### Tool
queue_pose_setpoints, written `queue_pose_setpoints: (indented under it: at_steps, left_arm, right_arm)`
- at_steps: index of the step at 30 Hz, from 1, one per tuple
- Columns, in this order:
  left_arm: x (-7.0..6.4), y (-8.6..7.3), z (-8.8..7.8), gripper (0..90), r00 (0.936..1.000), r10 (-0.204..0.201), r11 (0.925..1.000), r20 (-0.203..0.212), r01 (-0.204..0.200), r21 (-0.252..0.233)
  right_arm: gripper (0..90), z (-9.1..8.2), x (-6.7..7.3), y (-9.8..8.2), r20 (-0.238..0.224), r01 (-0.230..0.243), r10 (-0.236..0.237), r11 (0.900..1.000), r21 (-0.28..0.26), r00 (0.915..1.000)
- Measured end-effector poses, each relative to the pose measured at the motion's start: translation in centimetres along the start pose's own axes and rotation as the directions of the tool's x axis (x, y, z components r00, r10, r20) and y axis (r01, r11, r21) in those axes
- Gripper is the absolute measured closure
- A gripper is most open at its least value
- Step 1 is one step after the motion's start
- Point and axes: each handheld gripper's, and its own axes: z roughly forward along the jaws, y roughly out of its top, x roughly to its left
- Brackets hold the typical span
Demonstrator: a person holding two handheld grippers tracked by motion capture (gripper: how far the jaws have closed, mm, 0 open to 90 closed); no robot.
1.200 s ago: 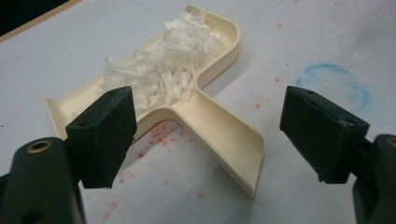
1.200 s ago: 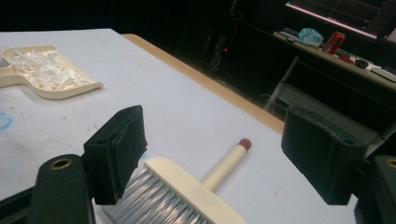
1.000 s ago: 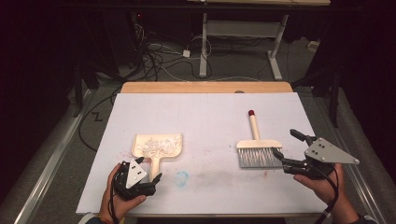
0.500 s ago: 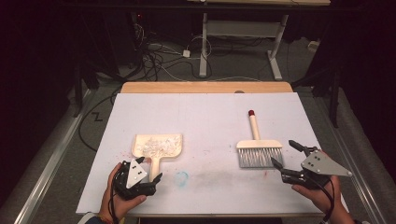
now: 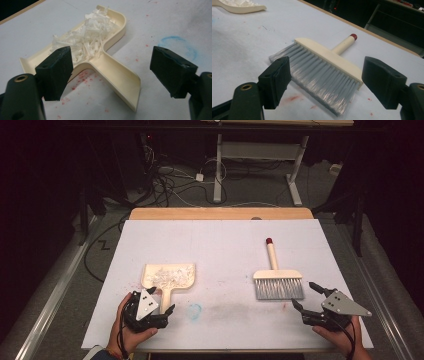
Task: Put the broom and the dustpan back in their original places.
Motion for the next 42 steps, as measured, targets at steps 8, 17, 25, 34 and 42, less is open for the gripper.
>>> queue_pose_setpoints:
  at_steps: [8,17,25,34,42]
  left_arm:
    - [-0.2,0.1,0.0,17.7,0.9998,0.022,0.9998,0.003,-0.022,-0.005]
    - [-0.3,0.0,-0.3,17.7,0.9990,0.044,0.9989,0.005,-0.044,-0.014]
    - [-0.4,0.1,0.0,17.7,0.9988,0.048,0.9988,0.004,-0.048,-0.005]
    - [-0.2,0.3,0.3,17.7,0.9992,0.039,0.9992,0.002,-0.039,-0.002]
    - [-0.3,0.4,0.5,17.7,0.9992,0.040,0.9992,0.007,-0.040,0.005]
  right_arm:
    - [22.9,-0.4,1.0,0.8,-0.004,0.028,-0.028,1.000,-0.015,0.9996]
    - [22.9,-0.5,1.4,1.2,0.021,0.038,-0.038,0.999,-0.012,0.9991]
    - [22.9,-0.6,1.4,1.2,0.024,0.048,-0.048,0.999,-0.011,0.9986]
    - [22.9,-0.7,1.0,1.2,0.043,0.039,-0.039,0.999,-0.009,0.9983]
    - [22.8,-0.6,1.0,1.2,0.041,0.050,-0.050,0.999,0.005,0.9979]
